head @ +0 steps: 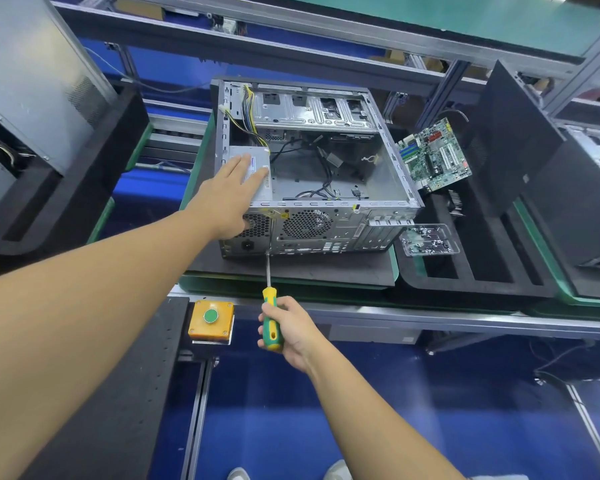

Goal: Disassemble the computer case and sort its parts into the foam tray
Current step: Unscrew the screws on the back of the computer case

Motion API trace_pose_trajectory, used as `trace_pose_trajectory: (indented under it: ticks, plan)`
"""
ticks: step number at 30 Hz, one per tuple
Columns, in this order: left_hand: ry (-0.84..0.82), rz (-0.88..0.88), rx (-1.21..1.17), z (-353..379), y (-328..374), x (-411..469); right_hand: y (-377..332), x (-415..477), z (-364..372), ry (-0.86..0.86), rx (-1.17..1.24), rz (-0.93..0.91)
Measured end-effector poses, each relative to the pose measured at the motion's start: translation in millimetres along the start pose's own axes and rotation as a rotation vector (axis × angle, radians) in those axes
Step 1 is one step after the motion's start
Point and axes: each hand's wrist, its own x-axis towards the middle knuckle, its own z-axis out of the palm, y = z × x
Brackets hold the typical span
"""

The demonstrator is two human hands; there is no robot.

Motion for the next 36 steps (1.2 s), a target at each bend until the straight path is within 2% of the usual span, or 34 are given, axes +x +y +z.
trace_pose_trajectory:
  ticks: [11,14,16,17,18,20,22,23,32,36]
  plan:
    - [0.004,0.042,0.055,0.2,-1.0,-2.2,-4.2,-0.1,6.3,-0.012,0.054,0.08]
    - [0.244,0.167,-0.009,-4.2,2.5,-29.6,-1.8,0.4,3.5,0.02,0.028,0.056]
    - [0.446,0.272,-0.168,9.8,13.2,-62.0,-1.6,0.9,-0.7,0.031,0.008,0.026]
    - [0.46,0.281,-0.271,22.5,20.7,-77.6,-1.6,1.3,-2.8,0.034,-0.002,0.012]
    - [0.393,0.223,-0.391,36.8,29.6,-89.7,-1.1,1.5,-4.2,0.034,-0.01,0.0]
    - [0.197,-0.042,-0.625,60.8,47.1,-98.6,-0.4,2.2,-5.9,0.029,-0.012,-0.021]
    - [0.098,-0.314,-0.765,80.2,54.1,-86.9,0.5,3.7,-6.8,0.032,-0.022,-0.032]
    - [0.078,-0.378,-0.783,87.1,55.9,-78.1,0.8,4.7,-7.8,0.033,-0.029,-0.033]
    - [0.03,-0.408,-0.576,117.1,53.6,-33.9,5.1,12.0,-18.4,0.013,-0.047,-0.055]
    - [0.099,-0.377,-0.612,125.7,53.0,-38.6,5.3,11.8,-20.8,0.005,-0.078,-0.072]
